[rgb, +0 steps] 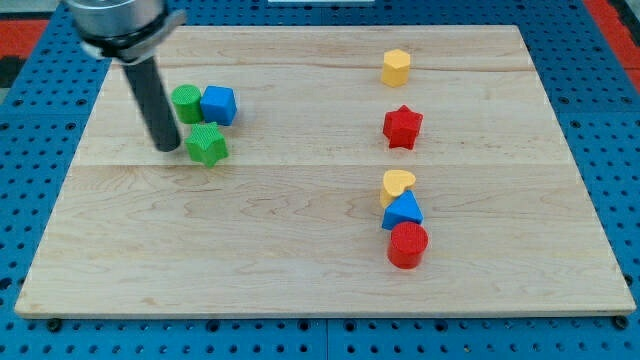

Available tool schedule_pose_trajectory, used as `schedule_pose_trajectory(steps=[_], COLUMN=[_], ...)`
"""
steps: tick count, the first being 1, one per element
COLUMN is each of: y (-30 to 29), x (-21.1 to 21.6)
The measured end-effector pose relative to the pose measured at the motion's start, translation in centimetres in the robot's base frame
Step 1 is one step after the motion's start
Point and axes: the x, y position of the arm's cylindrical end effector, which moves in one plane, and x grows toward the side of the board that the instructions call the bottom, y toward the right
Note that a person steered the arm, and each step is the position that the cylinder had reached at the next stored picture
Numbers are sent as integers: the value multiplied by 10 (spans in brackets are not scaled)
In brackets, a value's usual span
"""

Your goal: Keep the green star at the bottom right side of the blue cube

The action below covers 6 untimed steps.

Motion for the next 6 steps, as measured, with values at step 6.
schedule_pose_trajectory(steps=[6], y=[153], x=[19])
